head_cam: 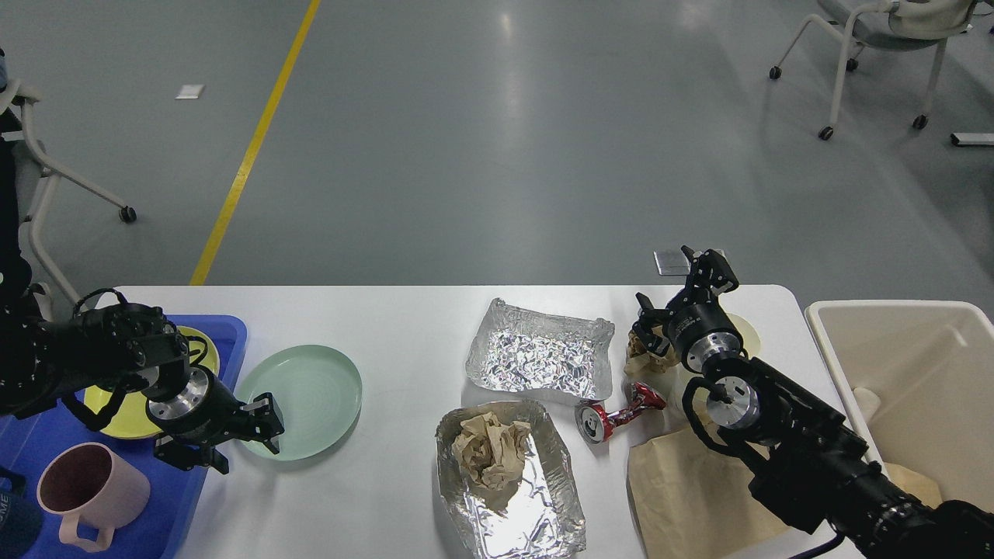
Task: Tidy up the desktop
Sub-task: 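Grasp the pale green plate edge with the left gripper and lift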
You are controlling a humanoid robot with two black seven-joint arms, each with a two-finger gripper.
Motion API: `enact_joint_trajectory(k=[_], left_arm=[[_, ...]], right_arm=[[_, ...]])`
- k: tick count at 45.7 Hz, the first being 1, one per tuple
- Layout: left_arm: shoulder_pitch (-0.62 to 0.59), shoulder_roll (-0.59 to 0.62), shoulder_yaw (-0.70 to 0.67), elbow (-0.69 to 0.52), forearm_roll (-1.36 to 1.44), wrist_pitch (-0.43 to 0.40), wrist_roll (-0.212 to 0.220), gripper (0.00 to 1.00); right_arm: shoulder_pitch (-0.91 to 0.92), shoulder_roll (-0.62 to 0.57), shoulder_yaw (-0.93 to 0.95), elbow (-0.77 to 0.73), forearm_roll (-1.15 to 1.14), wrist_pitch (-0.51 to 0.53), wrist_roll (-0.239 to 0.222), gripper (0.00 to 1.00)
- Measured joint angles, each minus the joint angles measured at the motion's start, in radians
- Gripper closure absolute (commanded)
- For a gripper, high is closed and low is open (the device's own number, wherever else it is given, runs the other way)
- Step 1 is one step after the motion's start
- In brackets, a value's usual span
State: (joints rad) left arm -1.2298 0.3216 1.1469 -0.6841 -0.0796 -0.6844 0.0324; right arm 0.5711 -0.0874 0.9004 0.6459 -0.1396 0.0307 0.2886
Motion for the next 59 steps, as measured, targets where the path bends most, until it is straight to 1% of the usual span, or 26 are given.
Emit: enact_joint_trajectory(k=[10, 15, 22, 33, 39, 48, 51, 55, 59], left_arm=[[0.010, 0.002, -0.003, 0.004, 0.000, 0.048, 0.000, 0.31], [0.017, 0.002, -0.006, 0.004, 0.000, 0.067, 0.000, 0.32], [0.023, 0.002, -0.021, 0.005, 0.000, 0.076, 0.000, 0.41], [0.047, -0.004, -0.035, 0.034, 0.000, 0.077, 0.000, 0.48], [0.063, -0.004, -0.063, 0.039, 0.000, 0.077, 0.000, 0.55], [0.068, -0.007, -0.070, 0.040, 0.002, 0.070, 0.002, 0.68], [0.069, -0.008, -0.071, 0.040, 0.002, 0.070, 0.009, 0.71], [0.069, -0.009, -0.073, 0.040, 0.002, 0.073, 0.034, 0.77], [0.069, -0.009, -0.074, 0.040, 0.002, 0.076, 0.062, 0.80]], right_arm=[[0.000, 0.000, 0.000, 0.000, 0.000, 0.000, 0.000, 0.00], [0.000, 0.000, 0.000, 0.000, 0.000, 0.000, 0.000, 0.00], [0.000, 0.000, 0.000, 0.000, 0.000, 0.000, 0.000, 0.00], [0.000, 0.000, 0.000, 0.000, 0.000, 0.000, 0.000, 0.00], [0.000, 0.000, 0.000, 0.000, 0.000, 0.000, 0.000, 0.00], [0.000, 0.000, 0.000, 0.000, 0.000, 0.000, 0.000, 0.00], [0.000, 0.000, 0.000, 0.000, 0.000, 0.000, 0.000, 0.00], [0.000, 0.000, 0.000, 0.000, 0.000, 0.000, 0.000, 0.00], [0.000, 0.000, 0.000, 0.000, 0.000, 0.000, 0.000, 0.00]])
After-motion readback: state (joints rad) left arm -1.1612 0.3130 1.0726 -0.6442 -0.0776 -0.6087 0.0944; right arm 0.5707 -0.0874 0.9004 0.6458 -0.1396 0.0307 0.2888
